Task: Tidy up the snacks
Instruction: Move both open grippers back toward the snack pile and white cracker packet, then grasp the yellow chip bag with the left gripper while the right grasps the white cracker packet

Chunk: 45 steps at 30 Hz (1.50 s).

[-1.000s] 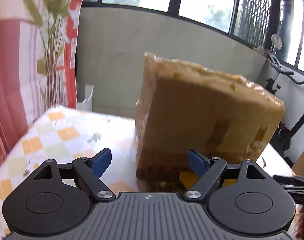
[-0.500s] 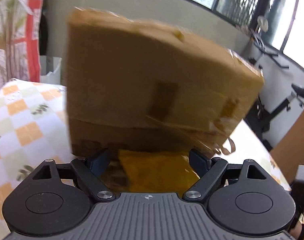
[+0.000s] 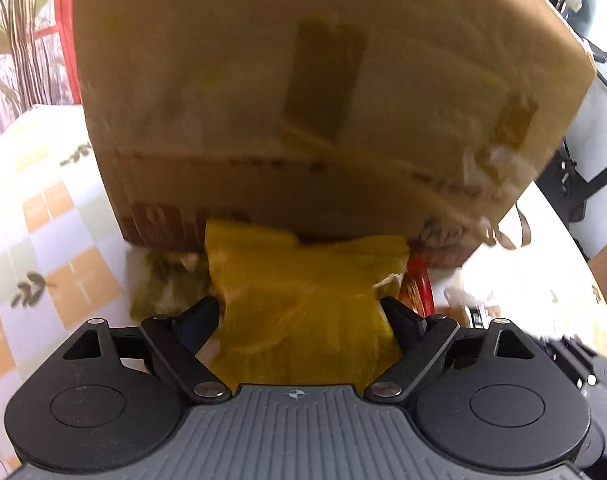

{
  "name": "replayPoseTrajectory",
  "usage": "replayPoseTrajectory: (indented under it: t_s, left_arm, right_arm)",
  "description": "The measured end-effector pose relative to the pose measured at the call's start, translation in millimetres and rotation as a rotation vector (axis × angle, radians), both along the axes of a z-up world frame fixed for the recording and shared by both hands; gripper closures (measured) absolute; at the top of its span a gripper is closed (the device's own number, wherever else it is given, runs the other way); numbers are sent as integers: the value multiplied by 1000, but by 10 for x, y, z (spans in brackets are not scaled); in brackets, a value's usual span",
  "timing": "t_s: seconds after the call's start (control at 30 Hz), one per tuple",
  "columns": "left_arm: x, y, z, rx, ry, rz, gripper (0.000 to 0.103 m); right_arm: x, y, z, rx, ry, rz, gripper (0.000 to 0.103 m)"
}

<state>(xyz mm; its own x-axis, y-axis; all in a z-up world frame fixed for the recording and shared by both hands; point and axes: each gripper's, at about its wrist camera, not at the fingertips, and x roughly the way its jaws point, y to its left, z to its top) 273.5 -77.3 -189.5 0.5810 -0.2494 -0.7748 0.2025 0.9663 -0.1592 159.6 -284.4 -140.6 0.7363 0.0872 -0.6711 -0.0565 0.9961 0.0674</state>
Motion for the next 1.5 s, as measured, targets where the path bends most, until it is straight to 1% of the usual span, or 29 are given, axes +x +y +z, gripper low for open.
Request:
replayPoseTrajectory:
  t_s: [0.03, 0.1, 0.17, 0.3, 0.37, 0.47, 0.53, 0.6, 0.7, 0.77, 0.97, 1.2, 1.27, 1.3, 1.33, 1.4, 1.5]
  left_arm:
    - [-35, 2, -15, -2, -3, 8, 18]
    - [-153, 27, -30, 8, -25, 58, 20]
    - [-276, 54, -41, 12, -35, 71, 22]
    - [-482, 221, -26, 21, -52, 119, 23]
    - [-579, 353, 18, 18, -77, 156, 23]
    - [-688, 531, 60, 25, -123, 192, 23]
    - [-703, 581, 81, 48, -131, 211, 23]
    - [-701, 649, 33, 69, -118, 238, 23]
    - [-705, 735, -17, 78, -89, 277, 23]
    - [-699, 762, -25, 81, -89, 293, 23]
    - [-682, 737, -38, 83, -104, 289, 22]
    - [-741, 777, -93, 22, -100, 282, 21]
    - [-733, 786, -122, -1, -77, 276, 22]
    - [-718, 797, -153, -19, -57, 272, 25]
    - [-714, 808, -181, -31, -45, 272, 26]
    - [-732, 808, -191, -26, -56, 266, 26]
    - [-753, 839, -200, -45, -63, 261, 28]
  right_arm:
    - [-6, -21, 5, 12, -2, -3, 46]
    - [-21, -58, 13, 34, -5, -8, 47]
    - [-38, -98, 24, 58, -8, -12, 48]
    - [-69, -158, 28, 95, -15, -15, 49]
    - [-81, -179, 37, 102, -16, -15, 49]
    - [-70, -163, 31, 98, -18, -13, 50]
    - [-67, -130, 23, 85, -19, 2, 50]
    - [-44, -75, 5, 64, -17, 28, 50]
    - [-32, 6, -6, 29, -10, 72, 50]
    - [-31, 47, -15, 8, -9, 89, 50]
    - [-14, 121, -44, -36, -3, 105, 49]
    - [-22, 152, -47, -57, -3, 108, 48]
    - [-17, 154, -53, -57, -3, 107, 48]
    - [-15, 150, -55, -56, -4, 107, 48]
    - [-11, 147, -59, -55, -4, 107, 48]
    - [-8, 146, -64, -56, -4, 108, 48]
    - [-7, 146, -67, -61, -4, 108, 48]
